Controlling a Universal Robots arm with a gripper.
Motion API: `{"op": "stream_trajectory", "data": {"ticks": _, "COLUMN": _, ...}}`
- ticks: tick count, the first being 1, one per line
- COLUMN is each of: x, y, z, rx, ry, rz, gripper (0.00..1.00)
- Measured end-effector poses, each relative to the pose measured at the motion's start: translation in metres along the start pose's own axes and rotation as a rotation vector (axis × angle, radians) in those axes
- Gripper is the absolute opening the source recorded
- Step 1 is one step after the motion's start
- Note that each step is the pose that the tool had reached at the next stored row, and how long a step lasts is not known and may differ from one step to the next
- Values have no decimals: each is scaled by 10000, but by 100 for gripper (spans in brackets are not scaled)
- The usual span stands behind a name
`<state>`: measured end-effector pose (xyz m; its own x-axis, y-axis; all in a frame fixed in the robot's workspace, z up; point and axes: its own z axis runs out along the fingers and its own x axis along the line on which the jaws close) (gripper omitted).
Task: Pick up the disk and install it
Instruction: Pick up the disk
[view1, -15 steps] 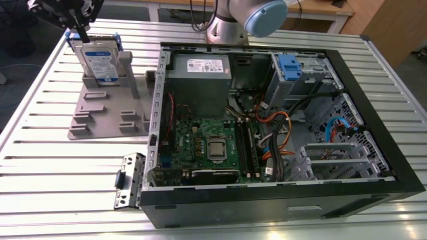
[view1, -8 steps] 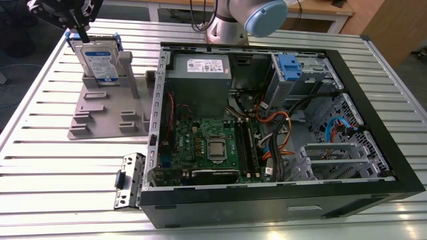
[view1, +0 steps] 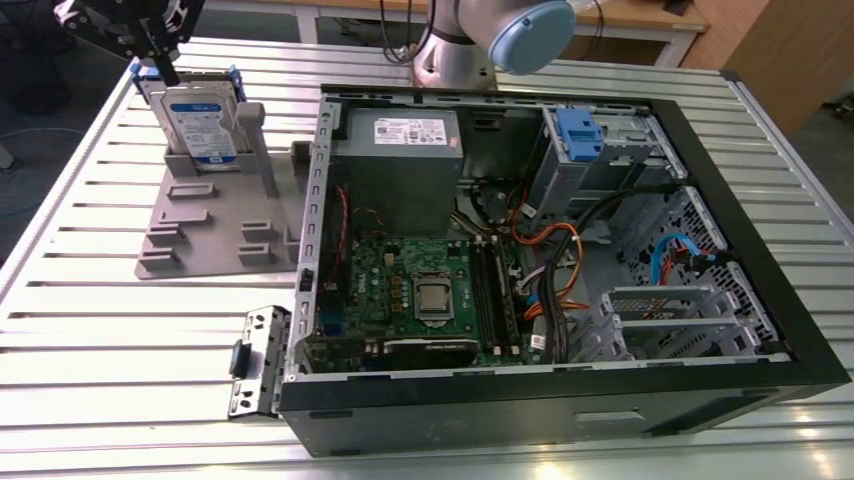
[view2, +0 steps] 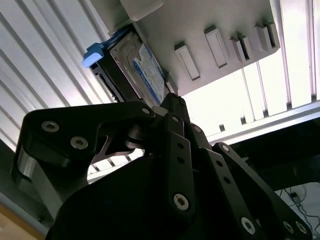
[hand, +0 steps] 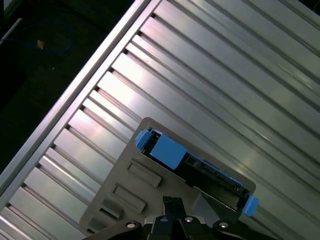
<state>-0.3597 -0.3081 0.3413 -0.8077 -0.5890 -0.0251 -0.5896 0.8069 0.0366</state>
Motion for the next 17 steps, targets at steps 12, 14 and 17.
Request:
{"op": "stream_trajectory", "data": {"ticks": 12, "x": 0, "y": 0, "z": 0, "rx": -24, "ry": 35, "rz": -952, "gripper": 10}}
{"op": "stream_trajectory", "data": {"ticks": 14, "x": 0, "y": 0, "z": 0, "rx": -27, "ry": 40, "rz": -1097, "gripper": 10}}
{"op": "stream_trajectory", "data": {"ticks": 17, "x": 0, "y": 0, "z": 0, "rx": -32, "ry": 48, "rz": -1305, "gripper": 10}}
